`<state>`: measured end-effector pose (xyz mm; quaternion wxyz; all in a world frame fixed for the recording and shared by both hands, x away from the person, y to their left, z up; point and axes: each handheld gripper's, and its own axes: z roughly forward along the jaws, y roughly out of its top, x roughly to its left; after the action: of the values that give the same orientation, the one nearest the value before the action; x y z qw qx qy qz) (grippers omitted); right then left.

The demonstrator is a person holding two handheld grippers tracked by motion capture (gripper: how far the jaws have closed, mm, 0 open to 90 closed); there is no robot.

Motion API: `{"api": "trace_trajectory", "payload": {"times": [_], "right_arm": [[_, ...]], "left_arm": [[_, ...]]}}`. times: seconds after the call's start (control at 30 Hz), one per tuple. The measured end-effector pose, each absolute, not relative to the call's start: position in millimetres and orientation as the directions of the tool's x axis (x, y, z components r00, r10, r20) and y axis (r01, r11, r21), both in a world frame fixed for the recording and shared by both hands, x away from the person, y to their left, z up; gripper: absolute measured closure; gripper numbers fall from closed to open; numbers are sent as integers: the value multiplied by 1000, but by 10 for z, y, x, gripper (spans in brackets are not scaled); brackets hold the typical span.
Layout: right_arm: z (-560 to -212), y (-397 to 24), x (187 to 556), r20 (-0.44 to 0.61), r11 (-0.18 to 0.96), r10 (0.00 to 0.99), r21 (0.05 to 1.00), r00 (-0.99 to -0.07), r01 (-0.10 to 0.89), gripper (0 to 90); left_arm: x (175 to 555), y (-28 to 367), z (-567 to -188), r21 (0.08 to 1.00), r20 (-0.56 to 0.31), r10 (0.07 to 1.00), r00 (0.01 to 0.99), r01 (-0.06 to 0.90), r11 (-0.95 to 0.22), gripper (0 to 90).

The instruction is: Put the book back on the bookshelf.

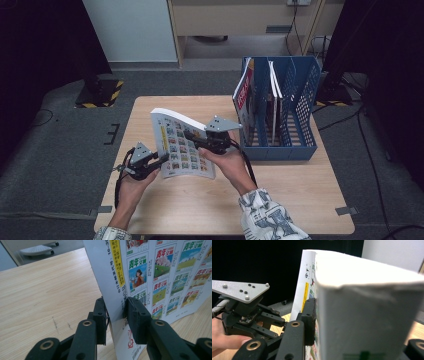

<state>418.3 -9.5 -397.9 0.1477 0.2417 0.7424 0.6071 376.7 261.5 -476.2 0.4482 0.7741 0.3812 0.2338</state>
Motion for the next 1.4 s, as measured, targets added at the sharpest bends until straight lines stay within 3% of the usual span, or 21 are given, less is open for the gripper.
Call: {"api": "trace_trajectory", "payload": {"times": [1.4], "right_arm": [[-4031, -60, 4186, 81, 123, 526, 978, -847, 170, 731]], "left_arm": [[3752, 2616, -4759, 874, 22, 798, 602, 377, -308, 692]]}}
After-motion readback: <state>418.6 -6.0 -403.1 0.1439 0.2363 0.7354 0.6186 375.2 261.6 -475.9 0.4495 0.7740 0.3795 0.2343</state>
